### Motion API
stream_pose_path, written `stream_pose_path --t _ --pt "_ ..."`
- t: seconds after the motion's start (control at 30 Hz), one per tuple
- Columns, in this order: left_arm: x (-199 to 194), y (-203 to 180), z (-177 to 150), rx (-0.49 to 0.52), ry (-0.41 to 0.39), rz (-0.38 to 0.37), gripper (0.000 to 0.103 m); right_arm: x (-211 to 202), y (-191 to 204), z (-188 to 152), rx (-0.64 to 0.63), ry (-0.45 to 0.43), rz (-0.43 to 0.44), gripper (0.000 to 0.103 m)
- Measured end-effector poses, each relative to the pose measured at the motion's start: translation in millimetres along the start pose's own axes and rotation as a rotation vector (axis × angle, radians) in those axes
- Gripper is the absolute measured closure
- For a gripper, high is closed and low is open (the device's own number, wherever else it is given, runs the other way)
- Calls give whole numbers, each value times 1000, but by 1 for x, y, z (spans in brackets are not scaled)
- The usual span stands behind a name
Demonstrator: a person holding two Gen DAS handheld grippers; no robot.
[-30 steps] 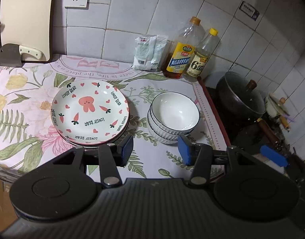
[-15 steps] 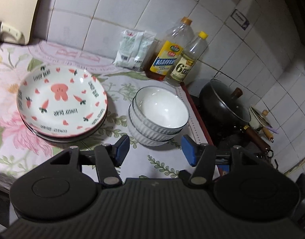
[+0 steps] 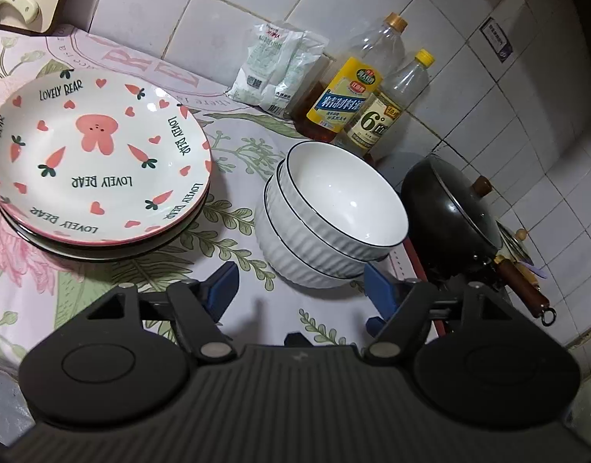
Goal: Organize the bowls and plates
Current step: 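Move both grippers to the three-bowl stack and grip its sides, then lift the bowl stack with both grippers and carry it over the bunny plates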
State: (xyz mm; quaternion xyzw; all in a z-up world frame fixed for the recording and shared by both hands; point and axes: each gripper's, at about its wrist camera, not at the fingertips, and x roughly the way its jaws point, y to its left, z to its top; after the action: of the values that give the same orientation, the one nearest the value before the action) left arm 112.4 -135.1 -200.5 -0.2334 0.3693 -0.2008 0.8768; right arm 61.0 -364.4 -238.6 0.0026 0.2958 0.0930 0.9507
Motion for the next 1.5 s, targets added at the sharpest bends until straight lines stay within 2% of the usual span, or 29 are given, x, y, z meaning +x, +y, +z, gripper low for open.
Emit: stream_pose_path --t 0.33,0.5,0.57,0.67,0.97,1.1,1.2,1.37,1.5 --pt "16 -4 17 -21 11 -46 31 27 -8 12 -44 17 32 9" --pt "27 -1 27 -82 27 -56 31 38 -6 17 -62 10 36 9" --pt "36 3 30 -125 93 -23 30 43 -8 18 -55 17 40 9" --pt "44 6 32 -166 129 -23 31 50 -15 20 -20 38 47 9" --pt "70 15 36 -161 121 -8 34 63 -16 26 -70 40 71 7" --pt "79 25 36 -216 140 -28 35 77 -15 32 -73 54 63 4" --pt "85 28 35 -227 147 -33 38 80 -13 34 -86 35 76 4" --pt "92 26 35 -207 147 -16 51 85 -16 39 -79 42 98 3" --pt "93 24 35 -190 144 12 57 85 -16 38 -81 31 101 4"
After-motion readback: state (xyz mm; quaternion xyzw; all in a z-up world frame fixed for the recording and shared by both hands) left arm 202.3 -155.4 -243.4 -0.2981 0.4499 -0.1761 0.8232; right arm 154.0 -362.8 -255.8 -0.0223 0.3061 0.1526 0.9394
